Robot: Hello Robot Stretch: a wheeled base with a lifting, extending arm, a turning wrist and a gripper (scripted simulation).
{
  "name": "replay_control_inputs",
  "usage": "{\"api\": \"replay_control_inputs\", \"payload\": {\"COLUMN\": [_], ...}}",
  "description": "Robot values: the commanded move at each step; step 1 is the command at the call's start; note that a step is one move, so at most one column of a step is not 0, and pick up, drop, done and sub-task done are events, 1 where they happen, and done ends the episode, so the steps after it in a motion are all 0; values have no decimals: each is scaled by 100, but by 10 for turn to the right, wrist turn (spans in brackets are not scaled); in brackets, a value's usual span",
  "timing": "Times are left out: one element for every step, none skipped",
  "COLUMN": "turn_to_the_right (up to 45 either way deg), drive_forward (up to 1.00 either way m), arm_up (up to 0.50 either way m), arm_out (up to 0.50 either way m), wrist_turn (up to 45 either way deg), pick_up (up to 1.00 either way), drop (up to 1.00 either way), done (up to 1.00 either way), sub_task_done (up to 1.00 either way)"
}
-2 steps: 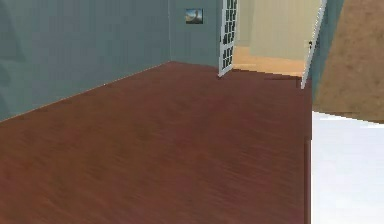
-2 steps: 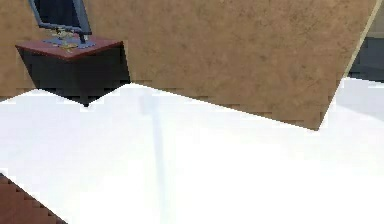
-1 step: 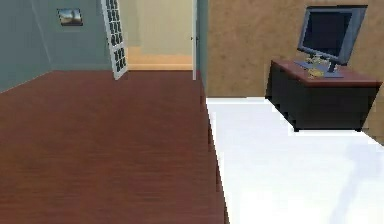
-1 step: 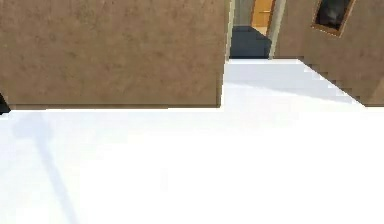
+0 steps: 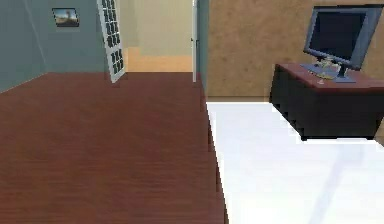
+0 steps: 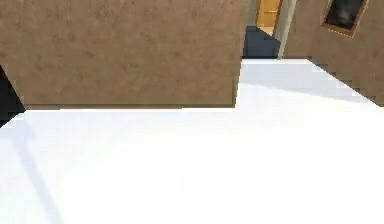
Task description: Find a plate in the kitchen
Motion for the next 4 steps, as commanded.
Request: {"api": "replay_control_inputs", "payload": {"turn_to_the_right": [450, 180, 0, -450], "drive_forward": [0, 0, 10, 0], "arm_up": [0, 0, 0, 0], "arm_out": [0, 0, 0, 0], "wrist_turn": [0, 0, 0, 0], "pick_up": [0, 0, 0, 0], "drop": [0, 0, 0, 0], "done": [0, 0, 0, 0], "sub_task_done": [0, 0, 0, 0]}}
